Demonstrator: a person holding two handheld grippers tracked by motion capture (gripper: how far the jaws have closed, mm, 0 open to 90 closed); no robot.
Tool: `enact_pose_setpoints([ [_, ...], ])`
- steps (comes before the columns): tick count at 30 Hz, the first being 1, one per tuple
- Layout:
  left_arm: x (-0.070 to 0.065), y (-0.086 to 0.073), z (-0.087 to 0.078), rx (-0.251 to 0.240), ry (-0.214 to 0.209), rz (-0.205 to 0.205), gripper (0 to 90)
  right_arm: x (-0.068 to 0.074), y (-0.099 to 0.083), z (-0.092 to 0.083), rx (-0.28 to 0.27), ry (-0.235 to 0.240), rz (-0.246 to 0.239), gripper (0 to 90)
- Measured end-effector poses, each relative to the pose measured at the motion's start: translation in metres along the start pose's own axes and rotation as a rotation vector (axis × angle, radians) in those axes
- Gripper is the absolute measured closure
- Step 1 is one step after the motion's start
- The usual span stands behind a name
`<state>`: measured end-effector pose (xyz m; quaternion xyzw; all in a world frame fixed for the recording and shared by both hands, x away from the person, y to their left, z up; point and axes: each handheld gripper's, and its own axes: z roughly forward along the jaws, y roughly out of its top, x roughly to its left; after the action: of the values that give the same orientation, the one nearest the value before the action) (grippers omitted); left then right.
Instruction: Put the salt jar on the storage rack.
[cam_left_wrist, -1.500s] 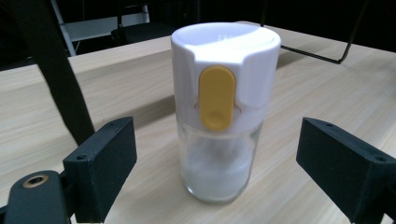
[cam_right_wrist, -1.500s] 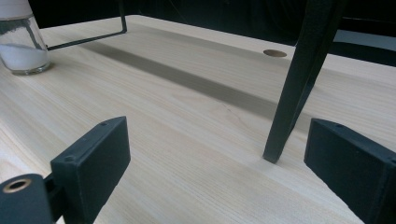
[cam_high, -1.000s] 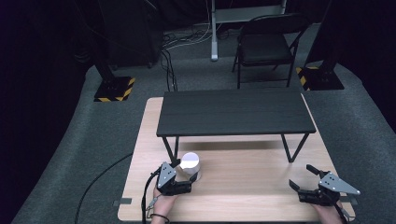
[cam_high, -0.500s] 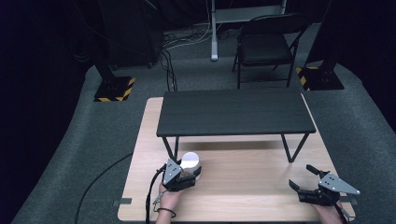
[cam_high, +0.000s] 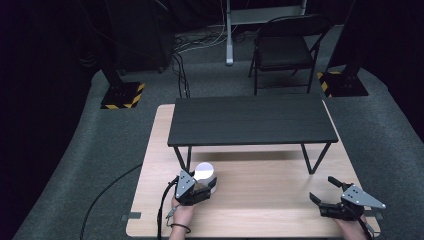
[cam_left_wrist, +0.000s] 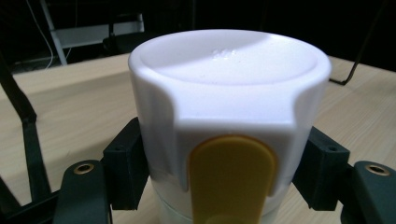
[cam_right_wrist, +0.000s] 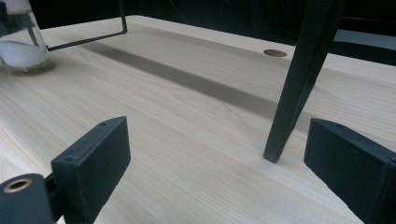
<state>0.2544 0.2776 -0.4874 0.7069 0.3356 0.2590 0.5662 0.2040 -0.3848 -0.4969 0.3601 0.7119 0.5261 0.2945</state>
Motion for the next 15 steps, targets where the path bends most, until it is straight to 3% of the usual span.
enact_pose_setpoints([
  [6,-0.006,0.021,-0.001,-0.051,-0.046,0.011,30.4,0.001,0.0,0.0,0.0,0.0,0.0,6.1],
  [9,-0.01,0.037,0.002,-0.065,-0.066,0.037,30.4,0.0,0.0,0.0,-0.001,0.0,0.0,6.1],
  [15,-0.012,0.057,0.009,-0.095,-0.088,0.057,30.4,0.0,0.0,0.0,-0.001,-0.001,0.0,6.1],
])
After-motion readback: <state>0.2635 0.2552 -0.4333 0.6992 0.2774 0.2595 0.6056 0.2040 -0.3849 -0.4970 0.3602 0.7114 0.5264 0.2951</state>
